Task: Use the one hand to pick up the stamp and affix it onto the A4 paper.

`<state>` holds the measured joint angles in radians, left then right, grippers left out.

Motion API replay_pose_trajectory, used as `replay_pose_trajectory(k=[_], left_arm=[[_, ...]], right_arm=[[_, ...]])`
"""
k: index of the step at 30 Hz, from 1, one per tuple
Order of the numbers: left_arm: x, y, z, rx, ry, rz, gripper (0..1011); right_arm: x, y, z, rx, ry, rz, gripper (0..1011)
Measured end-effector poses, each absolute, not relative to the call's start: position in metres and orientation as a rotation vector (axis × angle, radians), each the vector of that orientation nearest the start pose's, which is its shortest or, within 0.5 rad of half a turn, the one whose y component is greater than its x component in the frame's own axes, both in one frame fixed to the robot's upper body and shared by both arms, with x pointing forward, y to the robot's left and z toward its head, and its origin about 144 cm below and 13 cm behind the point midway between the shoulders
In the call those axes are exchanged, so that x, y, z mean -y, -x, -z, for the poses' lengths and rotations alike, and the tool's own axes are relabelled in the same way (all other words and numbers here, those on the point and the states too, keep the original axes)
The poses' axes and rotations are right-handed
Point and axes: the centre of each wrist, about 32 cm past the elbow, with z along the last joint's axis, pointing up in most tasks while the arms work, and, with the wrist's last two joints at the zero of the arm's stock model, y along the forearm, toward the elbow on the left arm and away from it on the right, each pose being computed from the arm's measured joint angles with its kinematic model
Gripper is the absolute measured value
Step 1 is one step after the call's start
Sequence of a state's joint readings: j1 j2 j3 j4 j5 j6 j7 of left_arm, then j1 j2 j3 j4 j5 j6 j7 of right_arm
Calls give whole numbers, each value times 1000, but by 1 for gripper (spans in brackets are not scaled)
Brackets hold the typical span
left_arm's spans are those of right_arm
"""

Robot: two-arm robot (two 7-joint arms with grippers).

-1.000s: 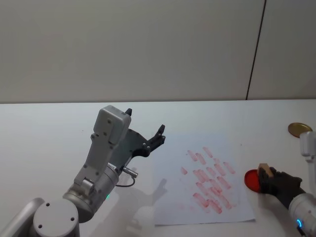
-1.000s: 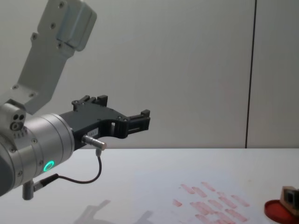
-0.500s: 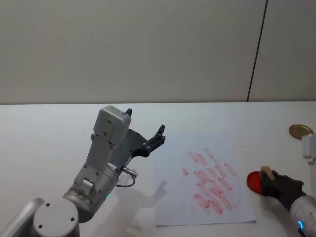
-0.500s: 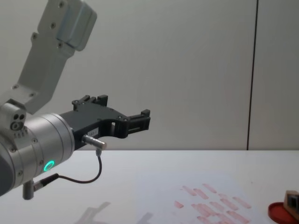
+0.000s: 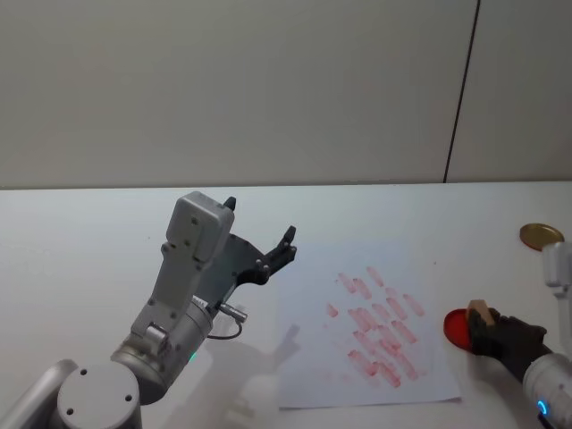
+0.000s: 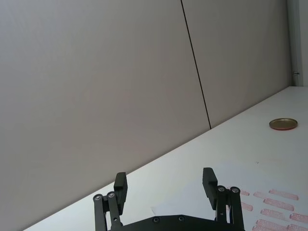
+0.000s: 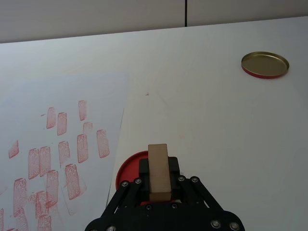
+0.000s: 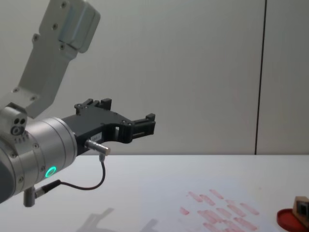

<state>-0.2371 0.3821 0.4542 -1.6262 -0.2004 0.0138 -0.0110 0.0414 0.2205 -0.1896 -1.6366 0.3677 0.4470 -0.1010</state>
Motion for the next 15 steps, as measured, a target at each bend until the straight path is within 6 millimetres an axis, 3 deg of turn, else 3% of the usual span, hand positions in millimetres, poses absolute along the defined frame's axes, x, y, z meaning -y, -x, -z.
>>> replay_pose_trajectory(k=[6,15], left_arm=[[-198,-492,-1204,268,-61,-1124,993],[-198,-492,-1204,268,-61,-1124,993]], right_arm=[[225,-463,-1174,-322,231,1407,219],[222,-462,-1204,-183,185,1411,219]])
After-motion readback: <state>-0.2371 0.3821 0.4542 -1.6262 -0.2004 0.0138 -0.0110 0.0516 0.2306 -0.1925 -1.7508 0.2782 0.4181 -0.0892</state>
